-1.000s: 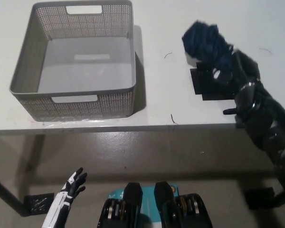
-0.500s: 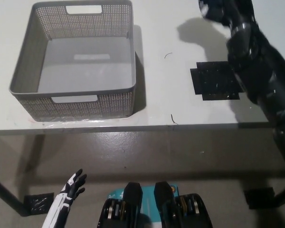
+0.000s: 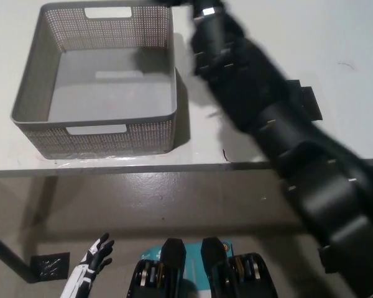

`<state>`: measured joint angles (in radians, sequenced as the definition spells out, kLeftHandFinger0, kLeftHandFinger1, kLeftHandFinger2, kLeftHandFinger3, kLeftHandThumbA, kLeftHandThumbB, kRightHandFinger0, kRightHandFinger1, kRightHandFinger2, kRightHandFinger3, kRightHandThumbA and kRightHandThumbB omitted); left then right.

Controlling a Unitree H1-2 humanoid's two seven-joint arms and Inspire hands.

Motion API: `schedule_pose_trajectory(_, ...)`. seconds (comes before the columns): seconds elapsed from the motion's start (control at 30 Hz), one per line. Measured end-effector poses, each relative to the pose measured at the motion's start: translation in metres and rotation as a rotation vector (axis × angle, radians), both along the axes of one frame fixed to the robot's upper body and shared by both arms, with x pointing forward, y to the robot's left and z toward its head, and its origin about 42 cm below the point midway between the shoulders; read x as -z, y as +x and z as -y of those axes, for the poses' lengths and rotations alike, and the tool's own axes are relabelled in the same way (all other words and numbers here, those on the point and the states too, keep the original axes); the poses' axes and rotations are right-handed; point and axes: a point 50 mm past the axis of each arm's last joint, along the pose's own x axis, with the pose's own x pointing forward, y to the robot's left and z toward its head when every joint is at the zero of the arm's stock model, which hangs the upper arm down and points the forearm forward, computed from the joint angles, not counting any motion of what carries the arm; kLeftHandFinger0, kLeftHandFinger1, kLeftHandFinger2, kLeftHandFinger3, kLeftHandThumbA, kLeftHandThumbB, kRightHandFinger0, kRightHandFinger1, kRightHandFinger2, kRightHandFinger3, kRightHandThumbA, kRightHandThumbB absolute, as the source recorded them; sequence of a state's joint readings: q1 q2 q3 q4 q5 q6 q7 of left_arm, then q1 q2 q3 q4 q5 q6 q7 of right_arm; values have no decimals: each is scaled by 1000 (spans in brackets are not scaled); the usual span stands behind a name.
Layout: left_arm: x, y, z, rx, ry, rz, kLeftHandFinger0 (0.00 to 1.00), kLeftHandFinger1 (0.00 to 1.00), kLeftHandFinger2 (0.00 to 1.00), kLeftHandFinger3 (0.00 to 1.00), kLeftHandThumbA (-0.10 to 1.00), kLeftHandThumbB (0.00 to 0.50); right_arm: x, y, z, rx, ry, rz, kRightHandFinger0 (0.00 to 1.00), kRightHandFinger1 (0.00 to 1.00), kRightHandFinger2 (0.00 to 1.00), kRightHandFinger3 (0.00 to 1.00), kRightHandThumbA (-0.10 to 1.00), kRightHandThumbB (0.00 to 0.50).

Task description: Use the right hand to pick up a umbrella on the right side and place it into a container on the lft side

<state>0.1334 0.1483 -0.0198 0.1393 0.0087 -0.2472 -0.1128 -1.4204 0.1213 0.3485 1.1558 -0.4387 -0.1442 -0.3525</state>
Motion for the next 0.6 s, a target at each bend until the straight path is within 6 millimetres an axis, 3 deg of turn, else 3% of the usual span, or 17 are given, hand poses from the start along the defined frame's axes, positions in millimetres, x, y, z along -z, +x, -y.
schedule_pose_trajectory(0.03, 0, 0, 0, 1, 0, 0, 1000, 1000, 1000, 1000, 1000, 137, -1, -3, -6, -10, -5, 0, 0, 173, 723, 634, -100, 164)
schedule_pose_trajectory(0.07, 0, 0, 1, 2, -2, -1, 1000, 1000, 1000, 1000, 1000, 131, -4, -11, -27, -42, -20, 1, 0, 199, 737, 628, -100, 195)
schedule_pose_trajectory(0.13, 0, 0, 3, 3, -6, -1, 1000, 1000, 1000, 1000, 1000, 131, -7, -22, -50, -78, -42, 1, 0, 220, 713, 647, -100, 204)
schedule_pose_trajectory(0.23, 1, 0, 6, 9, -11, -2, 1000, 1000, 1000, 1000, 1000, 131, -8, -37, -79, -126, -80, 2, 0, 17, 393, 291, -100, 193)
schedule_pose_trajectory(0.27, 1, 0, 7, 10, -13, -2, 1000, 1000, 1000, 1000, 1000, 128, -6, -40, -84, -136, -89, 0, 0, 1, 391, 280, -100, 183)
schedule_pose_trajectory(0.3, 1, 0, 8, 10, -14, -2, 1000, 1000, 1000, 1000, 1000, 126, -4, -42, -87, -141, -96, -3, 0, 0, 395, 281, -100, 182)
schedule_pose_trajectory(0.33, 1, -1, 9, 12, -15, -3, 1000, 1000, 1000, 1000, 1000, 113, 2, -46, -94, -152, -115, -11, 0, 0, 466, 317, -100, 180)
schedule_pose_trajectory(0.4, 2, -2, 9, 14, -15, -5, 1000, 1000, 1000, 1000, 1000, 101, 11, -48, -99, -155, -139, -26, 0, 27, 611, 454, -100, 174)
schedule_pose_trajectory(0.43, 2, -2, 9, 15, -16, -6, 1000, 1000, 1000, 1000, 1000, 101, 15, -49, -99, -155, -148, -33, 0, 17, 635, 477, -100, 196)
schedule_pose_trajectory(0.5, 2, -3, 10, 19, -16, -8, 1000, 1000, 1000, 1000, 995, 104, 22, -48, -98, -150, -165, -48, 0, 46, 727, 574, -100, 187)
schedule_pose_trajectory(0.53, 2, -3, 11, 23, -18, -9, 1000, 1000, 1000, 1000, 992, 104, 32, -46, -95, -141, -173, -69, 0, 55, 719, 577, -100, 188)
schedule_pose_trajectory(0.57, 2, -3, 11, 24, -18, -8, 1000, 1000, 1000, 1000, 988, 116, 35, -46, -94, -138, -175, -75, 80, 166, 727, 618, -100, 194)
schedule_pose_trajectory(0.6, 2, -3, 12, 27, -19, -9, 1000, 1000, 1000, 1000, 991, 127, 42, -45, -92, -131, -180, -92, 35, 131, 572, 480, -100, 200)
